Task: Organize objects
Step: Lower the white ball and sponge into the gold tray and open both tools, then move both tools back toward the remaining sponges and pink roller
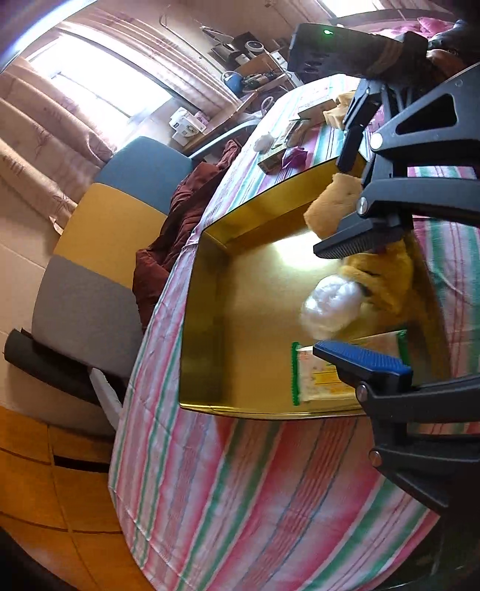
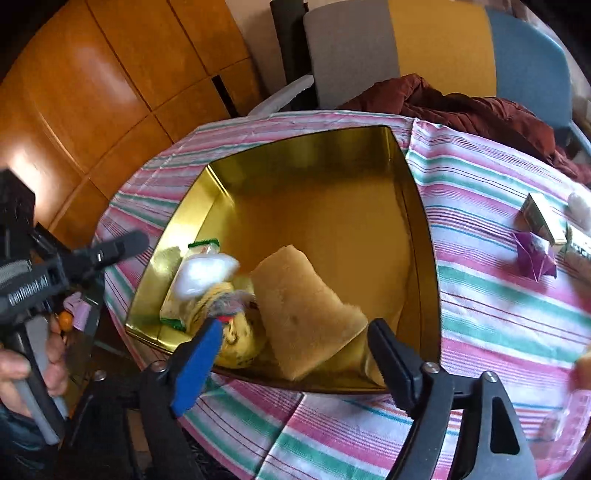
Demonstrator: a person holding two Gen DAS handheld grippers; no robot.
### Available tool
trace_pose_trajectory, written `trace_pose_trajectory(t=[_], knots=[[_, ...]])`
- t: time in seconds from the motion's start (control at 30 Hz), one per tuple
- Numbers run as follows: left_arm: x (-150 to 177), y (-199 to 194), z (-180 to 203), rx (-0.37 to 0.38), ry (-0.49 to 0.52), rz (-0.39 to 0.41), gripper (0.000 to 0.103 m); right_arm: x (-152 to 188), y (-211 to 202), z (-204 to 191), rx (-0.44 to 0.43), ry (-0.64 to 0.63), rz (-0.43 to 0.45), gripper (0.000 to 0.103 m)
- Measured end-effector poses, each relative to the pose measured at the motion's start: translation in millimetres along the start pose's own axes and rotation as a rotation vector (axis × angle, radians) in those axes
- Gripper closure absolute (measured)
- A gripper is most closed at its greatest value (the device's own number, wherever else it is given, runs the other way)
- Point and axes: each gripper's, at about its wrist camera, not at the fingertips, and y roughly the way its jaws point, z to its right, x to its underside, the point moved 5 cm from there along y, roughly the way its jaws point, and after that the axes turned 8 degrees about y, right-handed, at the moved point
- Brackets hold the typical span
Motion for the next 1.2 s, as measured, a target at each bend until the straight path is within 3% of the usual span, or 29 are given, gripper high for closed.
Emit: trace_pose_trajectory(t=[0.17,0.37,0.6,1.2], knots=[[10,-6,-8,-0.033,-0.041,0.003,0.056,4,-12,3,0.006,0.015,0.033,0.018],[11,-17,9,-0.143,0.015,0.050,0.056,5,-24,8,0.028,0.029,0.071,0.014],[9,-24,29,-0.242,0.059,0.082,0.056,7,-38,2,0.067,-0.020,0.137,0.001],[18,-20,58,-0.291,0.160,0.070,0.056,12,-46,12,0.124,-0.030,0.181,0.000]])
